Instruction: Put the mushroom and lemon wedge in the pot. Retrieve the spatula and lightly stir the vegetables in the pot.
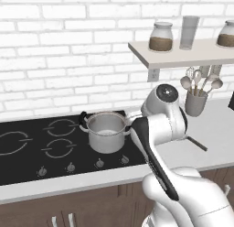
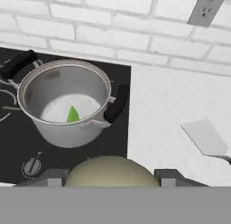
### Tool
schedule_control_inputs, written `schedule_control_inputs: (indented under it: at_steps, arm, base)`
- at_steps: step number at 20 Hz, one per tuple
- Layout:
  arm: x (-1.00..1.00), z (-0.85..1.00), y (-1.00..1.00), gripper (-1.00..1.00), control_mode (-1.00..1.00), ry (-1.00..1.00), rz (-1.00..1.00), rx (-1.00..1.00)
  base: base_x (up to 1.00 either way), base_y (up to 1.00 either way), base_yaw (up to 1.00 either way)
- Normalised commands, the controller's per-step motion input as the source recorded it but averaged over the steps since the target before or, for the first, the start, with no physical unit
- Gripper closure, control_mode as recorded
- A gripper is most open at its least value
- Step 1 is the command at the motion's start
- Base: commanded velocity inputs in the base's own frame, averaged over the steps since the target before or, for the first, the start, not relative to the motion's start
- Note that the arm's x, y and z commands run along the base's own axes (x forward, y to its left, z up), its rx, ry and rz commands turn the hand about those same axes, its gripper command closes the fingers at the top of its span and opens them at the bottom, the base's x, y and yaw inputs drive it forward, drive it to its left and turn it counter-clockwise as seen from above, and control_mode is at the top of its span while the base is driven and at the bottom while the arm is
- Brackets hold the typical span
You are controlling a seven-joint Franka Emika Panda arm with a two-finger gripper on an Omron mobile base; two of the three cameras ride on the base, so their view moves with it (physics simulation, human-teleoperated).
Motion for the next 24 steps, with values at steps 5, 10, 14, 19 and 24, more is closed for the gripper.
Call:
schedule_control_inputs:
  at_steps: [5, 10, 14, 19, 24]
  arm:
    - [0.61, 0.24, 0.46, 1.00, -1.00, 0.00, 0.00, 0.00]
    - [0.83, -0.34, 0.41, 1.00, -1.00, 0.04, 0.00, 0.00]
    - [0.76, -0.72, 0.39, 1.00, -1.00, 0.15, 0.00, 0.00]
    - [0.52, -0.85, 0.30, 1.00, -1.00, 0.16, 0.00, 0.00]
    - [0.39, -0.58, 0.16, 1.00, -1.00, 0.04, 0.00, 0.00]
  base:
    - [0.00, 0.00, 0.00]
    - [0.00, 0.00, 0.00]
    - [0.00, 0.00, 0.00]
    - [0.00, 0.00, 0.00]
    - [0.00, 0.00, 0.00]
